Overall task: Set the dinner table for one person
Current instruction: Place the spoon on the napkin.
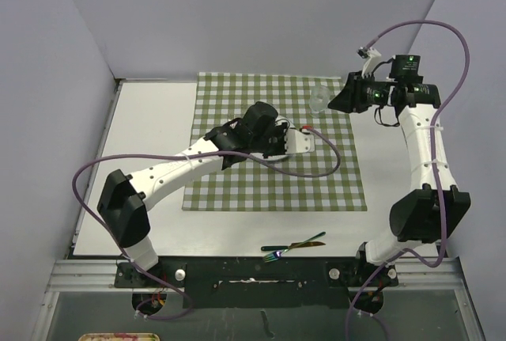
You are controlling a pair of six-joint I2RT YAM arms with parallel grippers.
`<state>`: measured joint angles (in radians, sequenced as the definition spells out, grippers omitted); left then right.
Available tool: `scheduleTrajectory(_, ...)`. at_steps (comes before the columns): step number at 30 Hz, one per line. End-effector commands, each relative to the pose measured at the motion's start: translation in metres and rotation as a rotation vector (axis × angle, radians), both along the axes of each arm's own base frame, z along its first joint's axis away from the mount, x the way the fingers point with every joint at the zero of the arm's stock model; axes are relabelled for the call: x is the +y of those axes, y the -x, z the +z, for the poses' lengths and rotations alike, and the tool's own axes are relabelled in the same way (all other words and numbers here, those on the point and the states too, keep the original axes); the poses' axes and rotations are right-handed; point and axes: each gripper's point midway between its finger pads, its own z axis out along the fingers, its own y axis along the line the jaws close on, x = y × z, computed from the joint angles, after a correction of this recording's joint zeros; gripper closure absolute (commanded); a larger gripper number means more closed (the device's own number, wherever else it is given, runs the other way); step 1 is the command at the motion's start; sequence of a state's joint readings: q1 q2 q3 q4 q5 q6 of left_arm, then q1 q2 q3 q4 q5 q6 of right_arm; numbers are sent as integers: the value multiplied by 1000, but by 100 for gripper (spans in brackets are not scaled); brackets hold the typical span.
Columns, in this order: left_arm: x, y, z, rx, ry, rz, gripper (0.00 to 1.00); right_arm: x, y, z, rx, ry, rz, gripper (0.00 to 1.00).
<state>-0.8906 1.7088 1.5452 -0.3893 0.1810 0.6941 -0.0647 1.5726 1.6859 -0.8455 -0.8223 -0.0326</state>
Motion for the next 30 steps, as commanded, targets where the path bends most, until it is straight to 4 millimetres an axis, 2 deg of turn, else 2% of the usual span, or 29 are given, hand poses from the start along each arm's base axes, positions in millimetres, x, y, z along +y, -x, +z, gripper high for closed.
scheduleTrajectory(1, 20, 3, 1, -164, -123, -76, 100, 1, 19, 19, 11, -59, 66, 75)
scheduleTrajectory(3, 24, 3, -4, -236, -168, -118, 100, -3, 25, 22, 25, -89, 71, 75)
scheduleTrajectory(7, 28, -4, -3, -336, -226, -163, 100, -8, 36, 18, 78, -134, 82, 72)
scheduleTrajectory(12, 14, -9, 9, -422, -238, -214, 100, -1, 48, 14, 174, -221, 118, 70)
scheduleTrajectory(18, 1, -17, 27, -653, -218, -269, 100, 4, 62, 5, 295, -320, 164, 63)
scheduleTrajectory(24, -7, -22, 39, -820, -170, -302, 100, 4, 71, -9, 393, -396, 164, 64)
scheduleTrajectory(26, -11, -24, 47, -928, -149, -334, 100, 5, 74, -11, 412, -415, 166, 64)
scheduleTrajectory(28, -11, -29, 45, -1006, -141, -362, 100, 6, 76, -13, 432, -448, 168, 64)
scheduleTrajectory(30, -14, -39, 42, -998, -147, -355, 100, 7, 77, -15, 445, -465, 168, 64)
